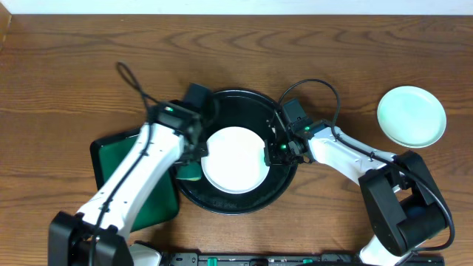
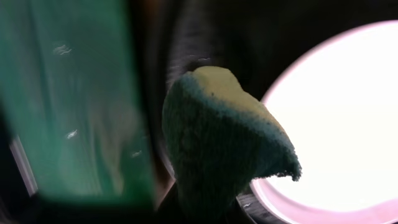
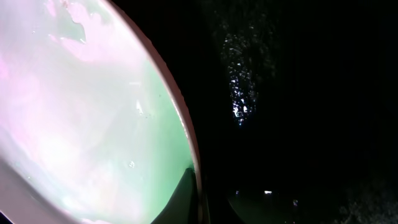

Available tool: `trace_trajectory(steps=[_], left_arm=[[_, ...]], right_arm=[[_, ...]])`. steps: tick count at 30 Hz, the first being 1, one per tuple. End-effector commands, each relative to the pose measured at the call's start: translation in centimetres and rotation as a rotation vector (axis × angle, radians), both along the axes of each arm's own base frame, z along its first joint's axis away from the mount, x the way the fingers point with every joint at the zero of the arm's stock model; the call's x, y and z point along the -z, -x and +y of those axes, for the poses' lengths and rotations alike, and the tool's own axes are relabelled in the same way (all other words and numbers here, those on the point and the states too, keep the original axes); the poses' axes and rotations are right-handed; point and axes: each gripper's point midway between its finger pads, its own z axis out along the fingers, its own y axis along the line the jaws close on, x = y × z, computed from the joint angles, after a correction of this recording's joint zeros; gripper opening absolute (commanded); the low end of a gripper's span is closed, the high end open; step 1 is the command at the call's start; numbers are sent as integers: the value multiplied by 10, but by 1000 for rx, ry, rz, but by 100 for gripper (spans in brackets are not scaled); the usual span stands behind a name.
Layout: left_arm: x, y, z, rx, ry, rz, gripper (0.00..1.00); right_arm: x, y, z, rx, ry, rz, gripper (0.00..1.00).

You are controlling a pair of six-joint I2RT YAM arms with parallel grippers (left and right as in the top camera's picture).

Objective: Clean dirty plates on tray and stack at the side
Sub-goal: 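Withdraw the left gripper and drop the sponge onto the green tray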

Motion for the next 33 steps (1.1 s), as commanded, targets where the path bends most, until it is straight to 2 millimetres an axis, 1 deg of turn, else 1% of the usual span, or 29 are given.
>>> trace_trajectory(steps=[1, 3, 6, 8, 11, 13, 15, 21, 22, 26, 29, 33], left_arm=[[-42, -15, 32, -68, -30, -93, 7], [-58, -12, 51, -112, -51, -99, 7], [-74, -1, 77, -194, -66, -81, 7], [-80, 8, 93, -253, -73, -55, 7], [-82, 20, 115, -326, -80, -24, 7], [-82, 26, 128, -354, -84, -3, 7], [-81, 31, 142, -413, -85, 7, 7], [-77, 46, 193, -687, -70, 1, 7], [-73, 46, 196, -711, -28, 5, 7], [-57, 34, 194, -688, 137, 29, 7], [-46, 27, 191, -653, 165, 62, 7], [-24, 15, 177, -547, 171, 114, 7]], right_arm=[[4, -7, -26, -48, 127, -83, 1], [-12, -13, -22, -71, 107, -137, 1], [-38, -23, -19, -68, 95, -226, 1], [-54, -28, -20, -61, 90, -278, 1], [-75, -29, -17, -85, 69, -342, 1], [-82, -29, -15, -95, 76, -374, 1], [-85, -28, -14, -103, 91, -395, 1], [-85, -21, -3, -145, 87, -402, 1], [-85, -20, -2, -149, 86, -402, 1], [-85, -19, -1, -152, 86, -402, 1], [-85, -19, -1, -152, 86, -402, 1], [-87, -21, 0, -151, 81, -411, 1]])
